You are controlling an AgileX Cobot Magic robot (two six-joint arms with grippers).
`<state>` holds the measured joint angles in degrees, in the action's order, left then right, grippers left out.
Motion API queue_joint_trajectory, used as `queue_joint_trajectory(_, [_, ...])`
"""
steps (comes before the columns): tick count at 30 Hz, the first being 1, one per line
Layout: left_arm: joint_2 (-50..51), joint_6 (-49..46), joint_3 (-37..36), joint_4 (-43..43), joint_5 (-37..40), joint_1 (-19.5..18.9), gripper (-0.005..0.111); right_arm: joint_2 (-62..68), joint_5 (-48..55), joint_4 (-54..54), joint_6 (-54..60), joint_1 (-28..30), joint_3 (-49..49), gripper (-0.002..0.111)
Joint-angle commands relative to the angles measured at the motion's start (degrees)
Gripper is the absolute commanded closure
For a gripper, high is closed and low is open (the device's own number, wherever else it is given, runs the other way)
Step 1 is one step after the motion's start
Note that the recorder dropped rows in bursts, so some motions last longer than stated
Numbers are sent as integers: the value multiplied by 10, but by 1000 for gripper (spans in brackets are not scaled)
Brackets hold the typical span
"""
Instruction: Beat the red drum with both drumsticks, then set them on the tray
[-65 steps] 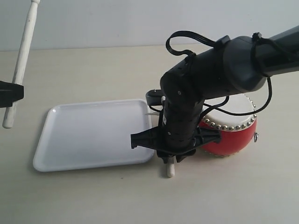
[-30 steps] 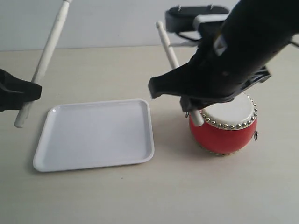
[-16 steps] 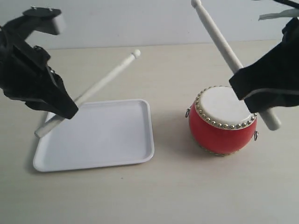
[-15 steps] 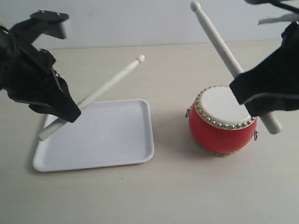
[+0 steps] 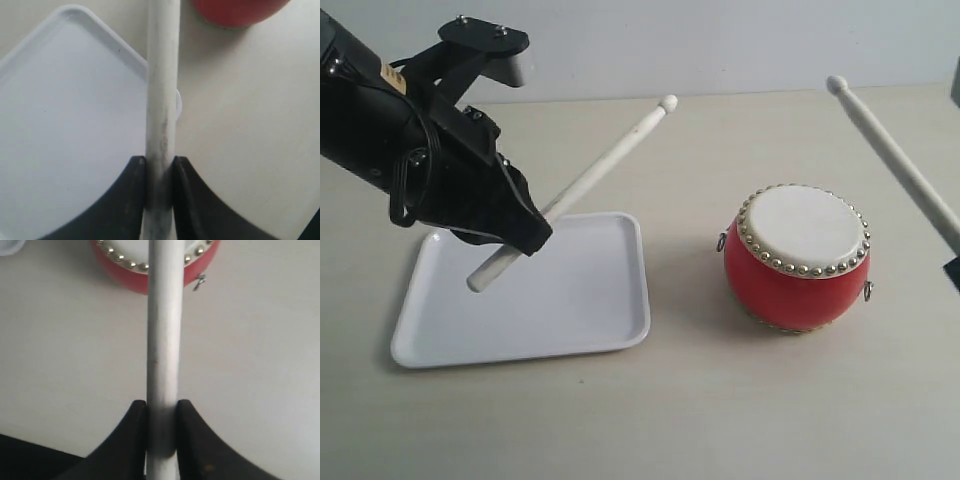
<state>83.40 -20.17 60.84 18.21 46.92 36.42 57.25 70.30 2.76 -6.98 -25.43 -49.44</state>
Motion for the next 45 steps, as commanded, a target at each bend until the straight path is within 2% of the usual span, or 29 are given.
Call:
queue_joint_trajectory(1, [-5,11,-3,-1,-19,24,107,9,-3,-32,73,83,1,108])
queue_joint_trajectory(2, [-5,11,-3,-3,-19,30,107,16,-3,-94,93,95,1,108])
queue_joint_trajectory(5, [-5,18,-3,-23,-23,30,107,22,-3,-156,117,95,23,108])
queue_joint_trajectory(10, [7,20,-3,-34,-20,30,107,22,-3,-144,129,95,105,108])
queue_joint_trajectory(16, [22,9,-3,-26,-23,30,107,15,-3,-131,118,95,53,108])
queue_joint_trajectory(22, [23,-7,-3,-26,-23,30,107,77,-3,-99,118,95,134,108])
queue_joint_trajectory(28, [39,-42,4,-26,-3,32,107,57,-3,-95,118,95,96,108])
queue_joint_trajectory(35, [94,-31,81,-59,67,92,107,-22,-3,-39,93,95,82,108])
queue_joint_trajectory(45, [191,10,192,-75,76,138,107,-28,-3,-39,95,95,112,108])
